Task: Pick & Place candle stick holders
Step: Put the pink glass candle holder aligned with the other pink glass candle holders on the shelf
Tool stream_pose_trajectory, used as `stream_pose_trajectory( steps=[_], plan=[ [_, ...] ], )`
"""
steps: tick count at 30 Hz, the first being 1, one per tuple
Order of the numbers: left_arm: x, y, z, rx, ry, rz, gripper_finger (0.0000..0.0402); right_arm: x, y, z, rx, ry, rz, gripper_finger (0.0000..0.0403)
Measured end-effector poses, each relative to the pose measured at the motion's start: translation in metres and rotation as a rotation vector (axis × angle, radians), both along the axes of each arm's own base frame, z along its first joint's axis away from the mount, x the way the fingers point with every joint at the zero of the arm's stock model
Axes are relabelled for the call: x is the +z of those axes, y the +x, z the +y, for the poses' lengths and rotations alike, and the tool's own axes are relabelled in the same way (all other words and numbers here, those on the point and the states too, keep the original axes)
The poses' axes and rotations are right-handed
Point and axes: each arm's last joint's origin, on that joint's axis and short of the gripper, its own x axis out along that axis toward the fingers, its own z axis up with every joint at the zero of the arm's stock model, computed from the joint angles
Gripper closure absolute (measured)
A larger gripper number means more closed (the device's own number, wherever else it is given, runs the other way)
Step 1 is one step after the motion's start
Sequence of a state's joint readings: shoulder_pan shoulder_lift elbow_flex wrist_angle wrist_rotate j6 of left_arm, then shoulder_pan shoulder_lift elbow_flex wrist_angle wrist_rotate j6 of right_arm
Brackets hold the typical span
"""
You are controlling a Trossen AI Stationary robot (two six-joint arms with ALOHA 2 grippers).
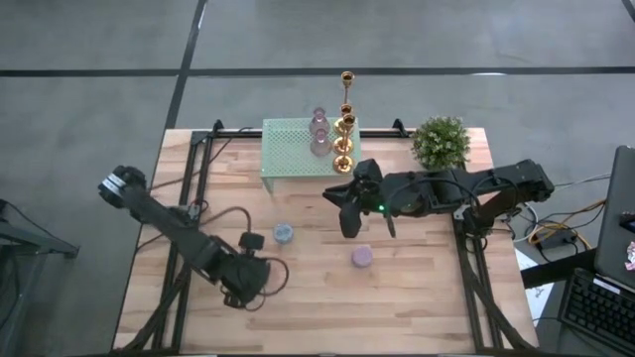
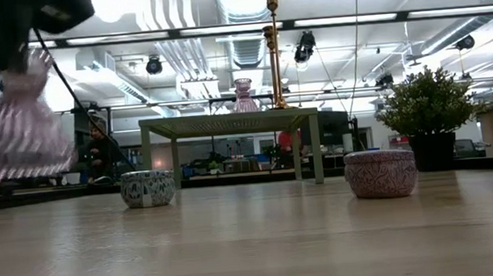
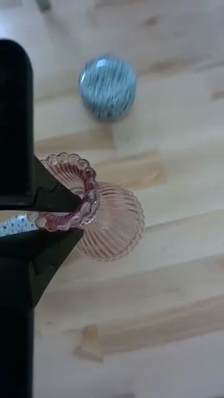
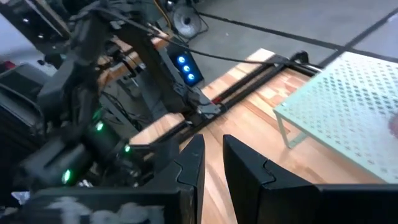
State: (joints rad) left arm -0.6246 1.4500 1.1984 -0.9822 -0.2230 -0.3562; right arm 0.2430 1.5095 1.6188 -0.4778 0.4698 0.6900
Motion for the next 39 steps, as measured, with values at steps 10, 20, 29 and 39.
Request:
stream_pose_trajectory(
  steps=[10,20,29,39],
  plan=[
    [0.058,0.008,0.048,-0.013,0.046,-0.145,0.0370,0.015,-0.007,0.008,0.048,-0.066,-0.077,0.0351],
    [0.100,0.042,0.133,0.119,0.162,-0.232,0.0370,0.029,-0.014,0.018,0.054,-0.148,-0.159,0.0351],
    [0.114,0.068,0.210,0.264,0.198,-0.240,0.0370,0.050,-0.034,0.017,0.041,-0.277,-0.223,0.0351],
    [0.094,0.114,0.246,0.240,0.209,-0.136,0.0362,0.061,-0.056,0.009,0.046,-0.329,-0.216,0.0351]
  ],
)
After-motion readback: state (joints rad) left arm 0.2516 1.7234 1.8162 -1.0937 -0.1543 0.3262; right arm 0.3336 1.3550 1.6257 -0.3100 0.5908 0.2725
